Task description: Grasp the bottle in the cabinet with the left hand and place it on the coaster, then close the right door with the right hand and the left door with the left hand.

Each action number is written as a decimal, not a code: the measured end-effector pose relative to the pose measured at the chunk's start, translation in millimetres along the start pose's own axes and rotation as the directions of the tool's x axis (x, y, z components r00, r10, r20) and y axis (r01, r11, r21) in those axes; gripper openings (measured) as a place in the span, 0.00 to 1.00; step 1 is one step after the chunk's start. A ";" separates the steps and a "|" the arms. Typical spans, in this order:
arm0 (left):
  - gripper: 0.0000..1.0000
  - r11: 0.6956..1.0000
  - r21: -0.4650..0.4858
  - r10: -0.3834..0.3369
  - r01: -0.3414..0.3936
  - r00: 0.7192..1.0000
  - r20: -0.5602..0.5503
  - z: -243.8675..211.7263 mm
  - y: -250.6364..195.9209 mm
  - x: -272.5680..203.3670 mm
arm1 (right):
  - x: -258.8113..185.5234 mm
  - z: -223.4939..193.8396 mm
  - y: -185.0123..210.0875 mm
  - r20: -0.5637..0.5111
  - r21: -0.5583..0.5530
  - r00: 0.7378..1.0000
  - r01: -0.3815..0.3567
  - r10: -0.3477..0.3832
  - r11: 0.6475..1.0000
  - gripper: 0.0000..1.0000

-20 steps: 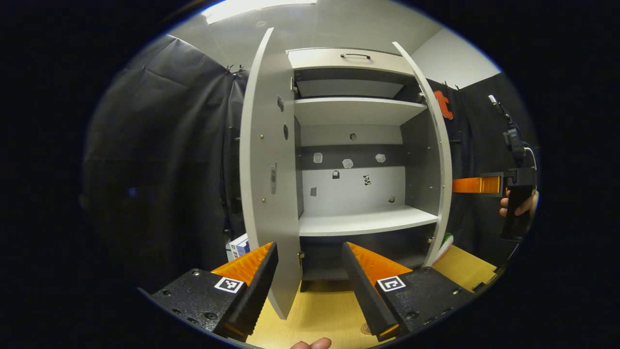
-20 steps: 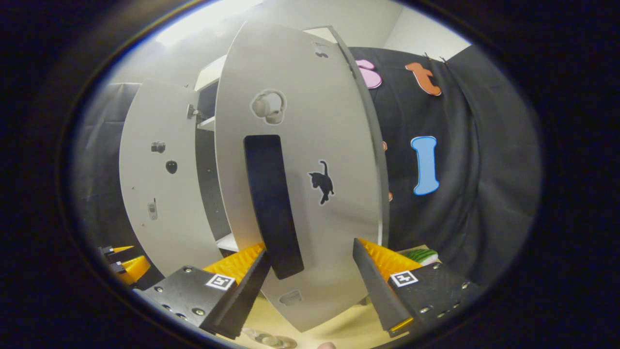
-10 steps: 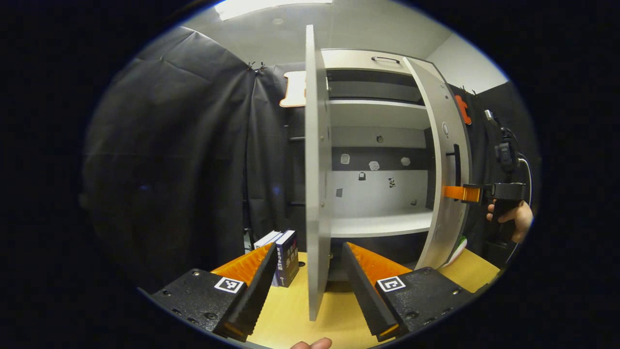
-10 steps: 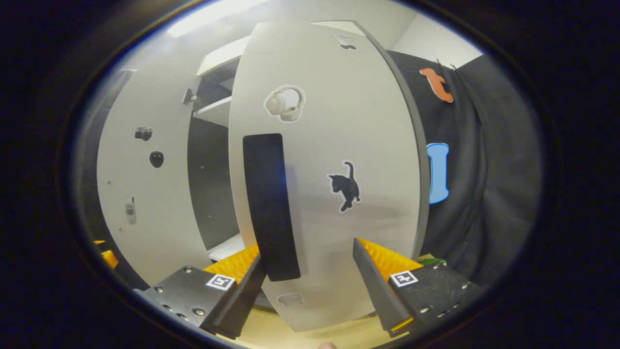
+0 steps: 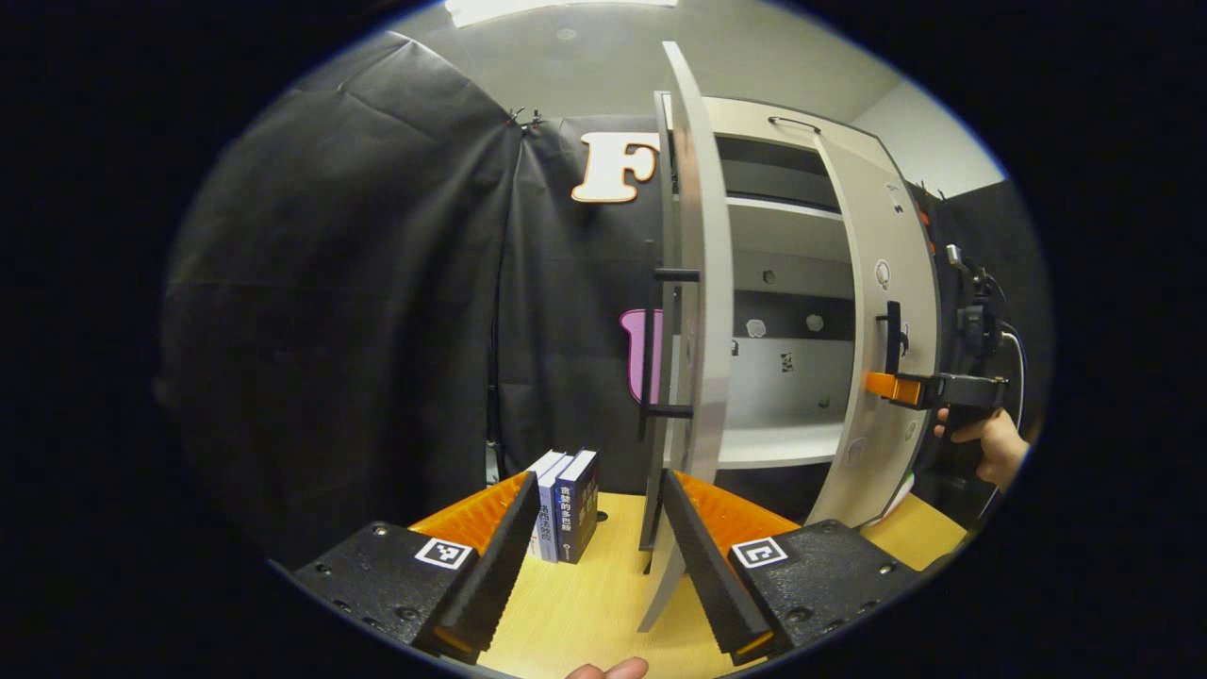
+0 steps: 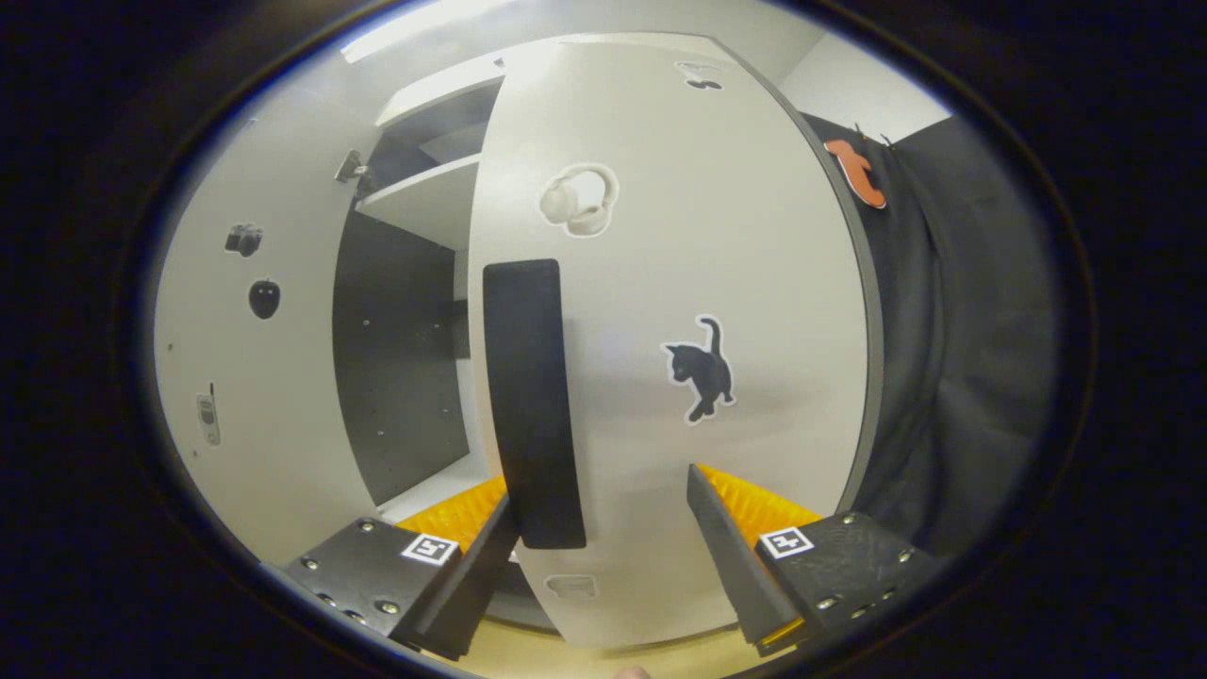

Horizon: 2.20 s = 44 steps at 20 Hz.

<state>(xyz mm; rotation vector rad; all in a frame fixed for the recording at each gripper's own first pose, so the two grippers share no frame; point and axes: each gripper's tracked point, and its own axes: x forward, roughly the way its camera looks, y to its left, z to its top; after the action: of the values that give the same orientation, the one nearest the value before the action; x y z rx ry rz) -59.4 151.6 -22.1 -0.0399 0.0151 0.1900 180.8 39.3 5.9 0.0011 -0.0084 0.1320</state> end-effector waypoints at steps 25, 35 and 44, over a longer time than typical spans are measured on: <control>0.87 0.972 0.043 -0.232 0.232 0.973 -0.007 39.7 -25.2 3.5 | 3.4 -4.4 1.5 -0.028 0.037 0.995 0.092 -0.091 0.995 0.98; 0.88 0.934 0.019 -0.355 0.355 0.935 -0.019 35.8 -94.3 5.2 | -81.1 4.0 -30.6 -0.036 0.075 0.997 0.076 -0.073 0.994 1.00; 0.83 0.927 0.012 -0.374 0.374 0.927 -0.019 31.6 -140.1 17.9 | -113.4 9.1 -61.7 -0.055 0.080 0.995 0.085 -0.081 0.993 1.00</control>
<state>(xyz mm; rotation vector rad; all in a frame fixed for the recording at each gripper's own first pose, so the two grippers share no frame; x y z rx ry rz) -14.9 18.9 14.4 -0.0287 0.0246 -0.1934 76.4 -36.8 14.0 0.0798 0.0486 0.0494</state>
